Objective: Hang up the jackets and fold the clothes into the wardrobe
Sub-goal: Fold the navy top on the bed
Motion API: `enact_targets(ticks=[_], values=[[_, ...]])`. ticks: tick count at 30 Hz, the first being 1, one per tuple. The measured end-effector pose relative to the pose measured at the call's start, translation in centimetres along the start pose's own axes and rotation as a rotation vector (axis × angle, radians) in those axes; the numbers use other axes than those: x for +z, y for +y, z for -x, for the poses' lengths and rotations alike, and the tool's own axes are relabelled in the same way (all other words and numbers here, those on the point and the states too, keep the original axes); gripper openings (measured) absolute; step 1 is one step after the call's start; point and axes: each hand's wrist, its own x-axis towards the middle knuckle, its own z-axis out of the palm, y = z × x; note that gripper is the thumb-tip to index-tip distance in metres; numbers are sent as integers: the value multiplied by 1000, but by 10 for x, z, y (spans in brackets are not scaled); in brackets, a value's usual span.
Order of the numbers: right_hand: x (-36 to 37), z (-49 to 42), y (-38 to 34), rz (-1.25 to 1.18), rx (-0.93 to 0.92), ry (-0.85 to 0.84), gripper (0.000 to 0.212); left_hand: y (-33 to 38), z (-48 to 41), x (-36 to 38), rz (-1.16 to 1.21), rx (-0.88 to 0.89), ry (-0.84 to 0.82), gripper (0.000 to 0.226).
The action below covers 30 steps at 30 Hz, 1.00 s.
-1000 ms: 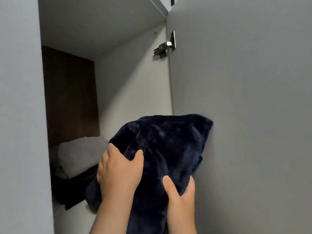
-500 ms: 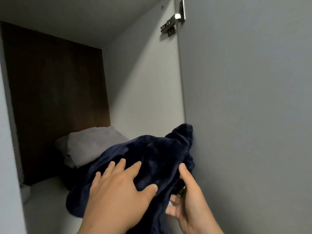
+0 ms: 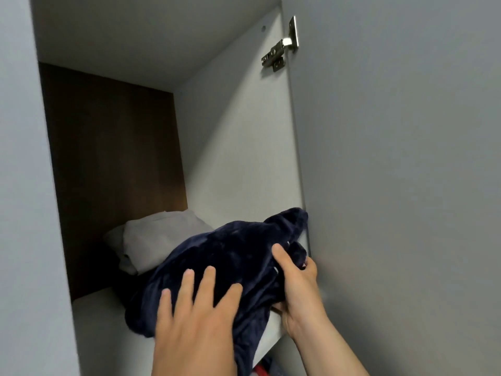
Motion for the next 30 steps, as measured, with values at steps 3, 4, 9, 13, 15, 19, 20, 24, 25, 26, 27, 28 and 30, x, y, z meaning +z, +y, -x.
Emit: enact_targets(ticks=[3,4,9,13,15,19,20,24,25,26,27,28,30], values=[[3,-4,3,82,23,28,98,-7,-6,2,-13,-92,-25,74],[1,-4,3,108,45,26,92,-6,-6,3,10,-115,-27,70],[-9,11,-1,709,-461,253,71,0,-3,6,195,-171,26,55],[21,11,-19,1153,-1119,-26,46,0,-8,4,216,-255,175,62],[32,-3,-27,1328,-1077,-251,49,4,-8,6,218,-356,151,61],[28,-32,-20,1558,-803,-437,64,7,-12,12,198,-395,89,65],[24,-36,-15,1541,-733,-447,68,10,-12,14,180,-397,83,72],[11,-39,4,1463,-596,-443,70,13,-15,19,132,-422,25,85],[9,-38,6,1455,-584,-443,69,12,-17,19,140,-426,7,84],[7,-38,5,1445,-579,-442,68,11,-18,19,153,-425,-9,83],[5,-37,4,1438,-580,-443,67,10,-18,20,167,-423,-13,81],[3,-37,5,1435,-584,-451,65,9,-18,22,174,-420,-4,77],[-1,-36,7,1414,-589,-467,64,7,-15,28,201,-428,44,65]])
